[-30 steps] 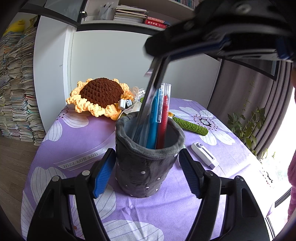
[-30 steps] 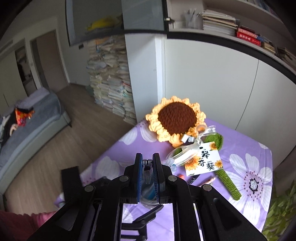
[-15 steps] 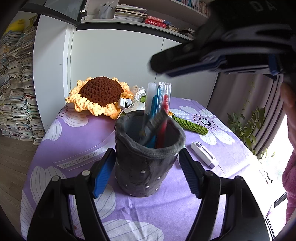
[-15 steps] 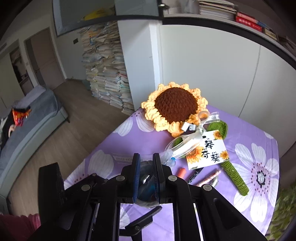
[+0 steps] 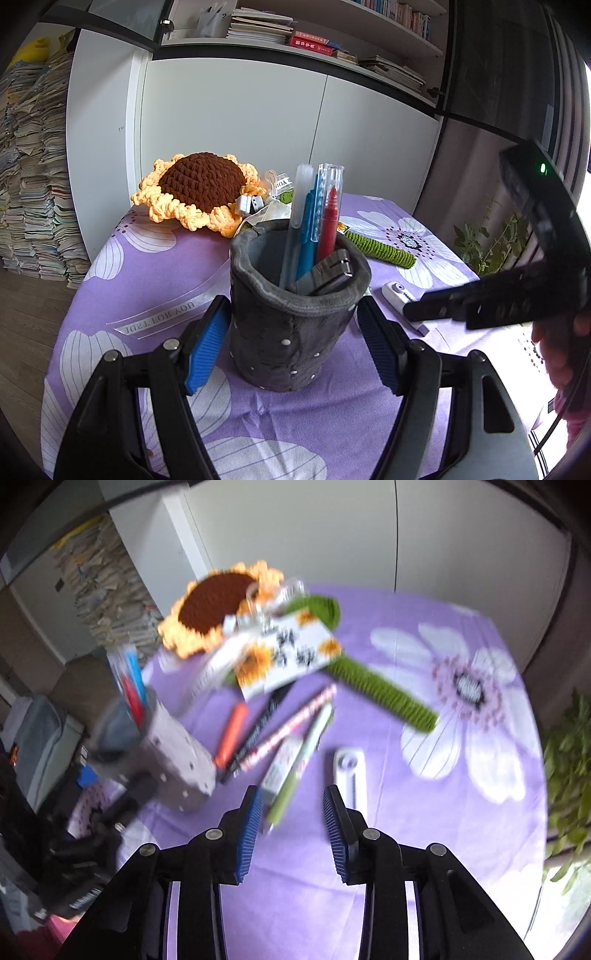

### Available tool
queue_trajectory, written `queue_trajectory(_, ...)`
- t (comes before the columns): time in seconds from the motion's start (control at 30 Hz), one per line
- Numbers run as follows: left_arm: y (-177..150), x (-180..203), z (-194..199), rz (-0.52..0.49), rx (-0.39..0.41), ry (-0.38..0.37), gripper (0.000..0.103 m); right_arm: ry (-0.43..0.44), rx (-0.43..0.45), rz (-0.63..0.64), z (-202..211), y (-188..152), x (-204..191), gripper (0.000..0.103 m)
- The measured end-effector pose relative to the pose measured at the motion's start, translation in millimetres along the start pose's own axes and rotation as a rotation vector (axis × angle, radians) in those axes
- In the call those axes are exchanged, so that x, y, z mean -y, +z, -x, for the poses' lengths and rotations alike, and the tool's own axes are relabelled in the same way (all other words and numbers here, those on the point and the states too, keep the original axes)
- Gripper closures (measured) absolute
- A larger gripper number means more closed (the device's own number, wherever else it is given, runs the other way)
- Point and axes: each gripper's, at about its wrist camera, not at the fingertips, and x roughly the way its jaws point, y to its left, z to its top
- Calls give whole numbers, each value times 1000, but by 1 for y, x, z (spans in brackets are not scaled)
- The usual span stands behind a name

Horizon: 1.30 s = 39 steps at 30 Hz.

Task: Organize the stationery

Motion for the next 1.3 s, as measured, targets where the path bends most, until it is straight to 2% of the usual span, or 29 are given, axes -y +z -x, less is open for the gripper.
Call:
queue_trajectory(0.1,0,0,1,1,0,0,32,19,-36,14,-16,-8,-6,68)
queue_trajectory(0.3,0,0,1,1,0,0,32,-15,-78,36,-34,-8,-14,68)
queue_trajectory(0.33,0,0,1,1,0,0,32,-20,-88,34,-39,-8,-13,70)
queue_trajectory(0.43,0,0,1,1,0,0,32,-44,-73,60,-41,-8,-14,87)
queue_trajectory(0.53,0,0,1,2,0,-1,32,-64,-82,80,-38,-10,-15,90)
queue_trajectory(0.67,0,0,2,3,-1,-1,32,-51,-103,128,-22,-23,-14,90)
queue_trajectory(0.93,0,-1,1,3,-4,0,32,-83,-177,246,38,-85,0,91)
queue_trajectory(1.1,0,-2,1,4,-5,-1,32,-64,-273,258,37,-113,12,91)
queue_trajectory(1.17,0,-1,2,5,-6,-1,32,-74,-295,252,31,-114,15,91)
queue_trajectory(1.23,0,-1,2,4,-5,0,32,-85,-273,234,29,-107,16,89)
queue_trajectory(1.3,0,-1,1,4,-5,-1,31,-90,-231,220,30,-93,14,84)
